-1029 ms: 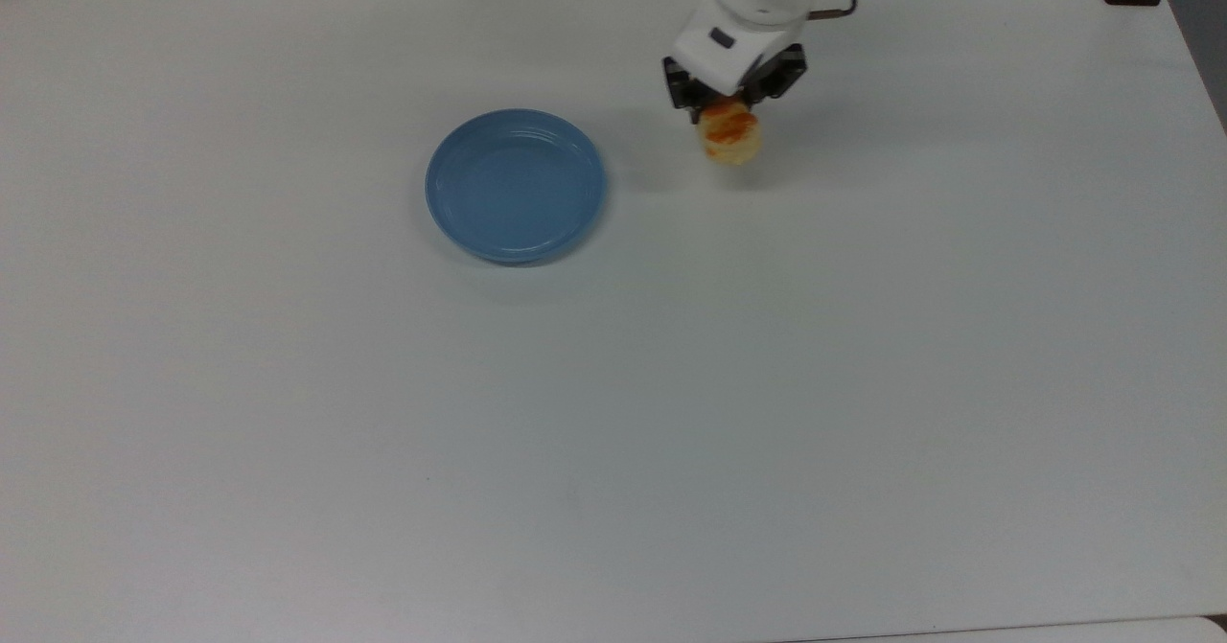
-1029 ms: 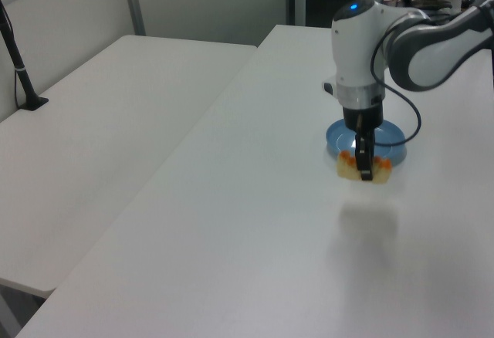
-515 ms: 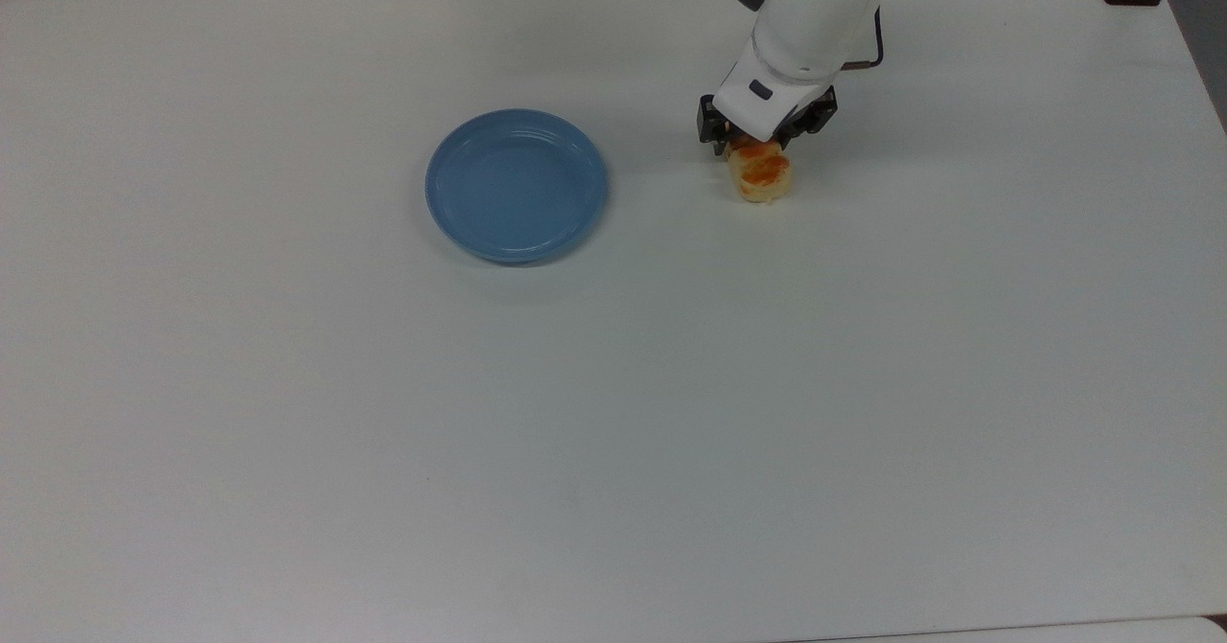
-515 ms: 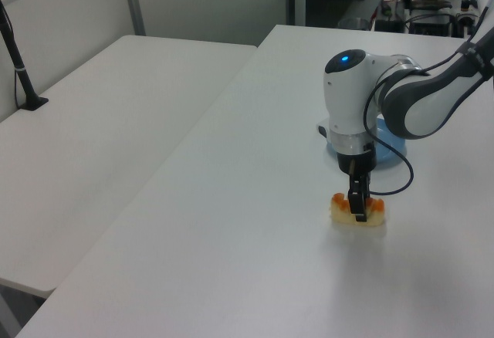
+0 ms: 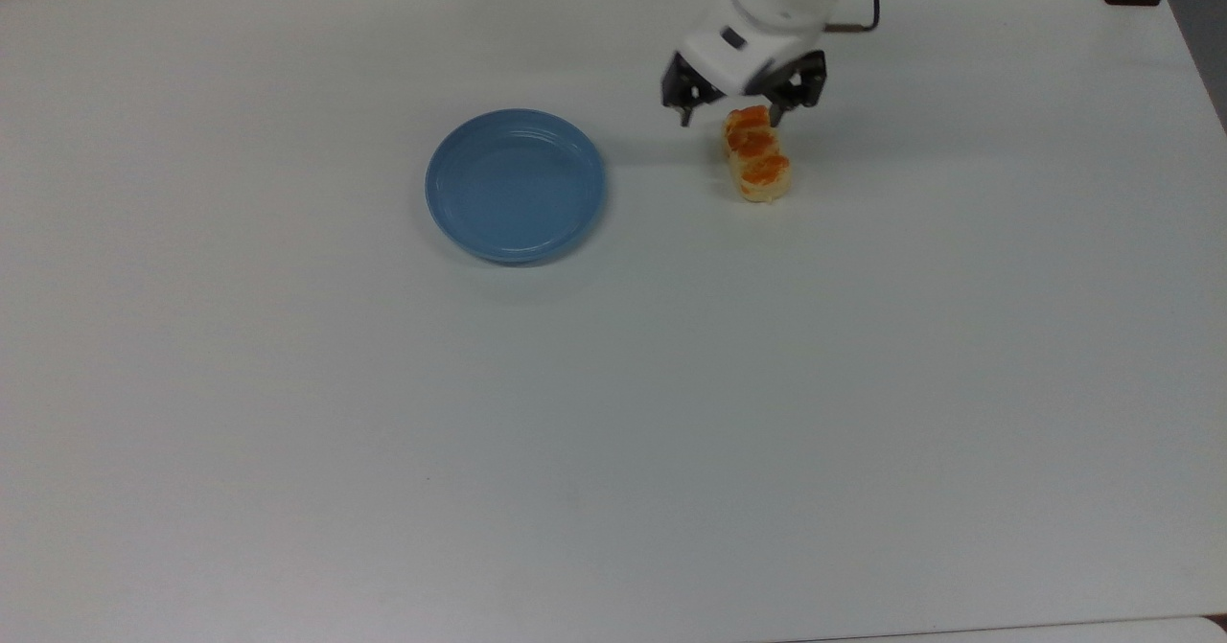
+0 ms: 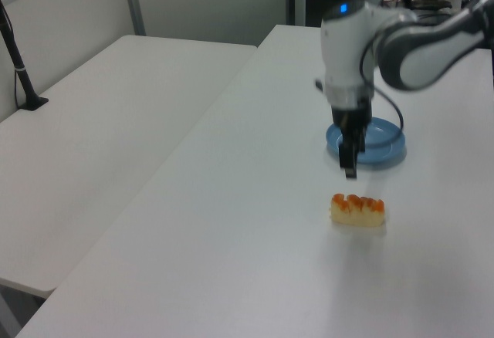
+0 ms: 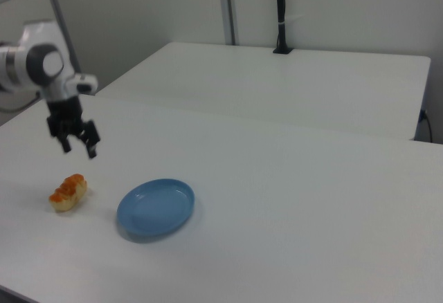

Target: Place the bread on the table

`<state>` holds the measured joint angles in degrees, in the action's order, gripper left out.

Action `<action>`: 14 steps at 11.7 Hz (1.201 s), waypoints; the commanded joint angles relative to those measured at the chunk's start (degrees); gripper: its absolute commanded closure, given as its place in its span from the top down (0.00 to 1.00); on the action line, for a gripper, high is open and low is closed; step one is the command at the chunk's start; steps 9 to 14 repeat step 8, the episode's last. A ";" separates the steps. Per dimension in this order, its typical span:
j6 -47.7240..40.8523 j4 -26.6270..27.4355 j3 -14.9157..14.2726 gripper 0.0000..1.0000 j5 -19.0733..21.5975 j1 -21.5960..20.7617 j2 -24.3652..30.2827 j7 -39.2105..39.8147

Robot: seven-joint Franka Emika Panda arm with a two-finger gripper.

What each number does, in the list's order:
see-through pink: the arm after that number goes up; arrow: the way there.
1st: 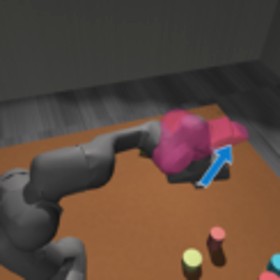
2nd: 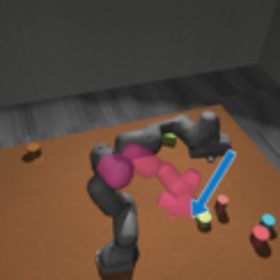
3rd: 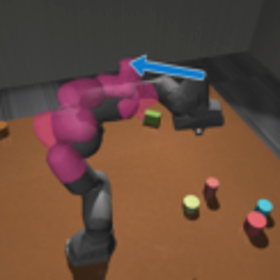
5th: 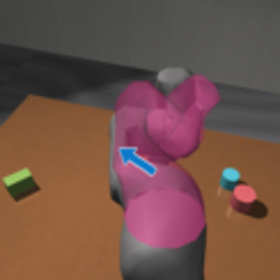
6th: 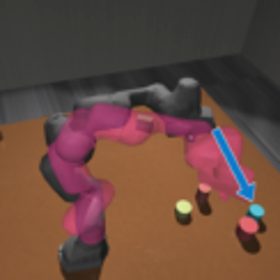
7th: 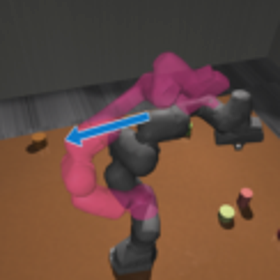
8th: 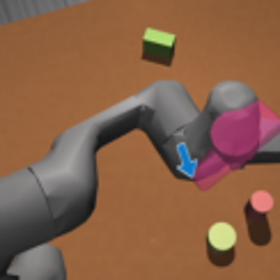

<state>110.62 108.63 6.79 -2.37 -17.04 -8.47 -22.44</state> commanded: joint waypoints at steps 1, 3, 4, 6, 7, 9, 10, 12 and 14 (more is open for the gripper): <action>-7.95 -6.40 0.33 1.00 -0.44 9.28 4.51 3.35; -9.54 -7.64 -3.34 1.00 -0.62 12.29 6.53 9.06; -9.98 -8.51 -6.85 1.00 -0.62 12.30 6.62 10.91; -10.07 -9.84 -11.43 1.00 -0.53 12.39 6.28 14.78; -10.07 -9.84 -12.49 1.00 -0.44 12.30 6.36 15.32; -10.16 -9.84 -12.68 1.00 -0.44 12.39 6.36 15.32; -10.16 -9.84 -12.68 1.00 -0.44 12.39 6.36 15.32; -10.16 -9.84 -12.68 1.00 -0.44 12.39 6.36 15.32; -10.16 -9.84 -12.68 1.00 -0.44 12.39 6.36 15.32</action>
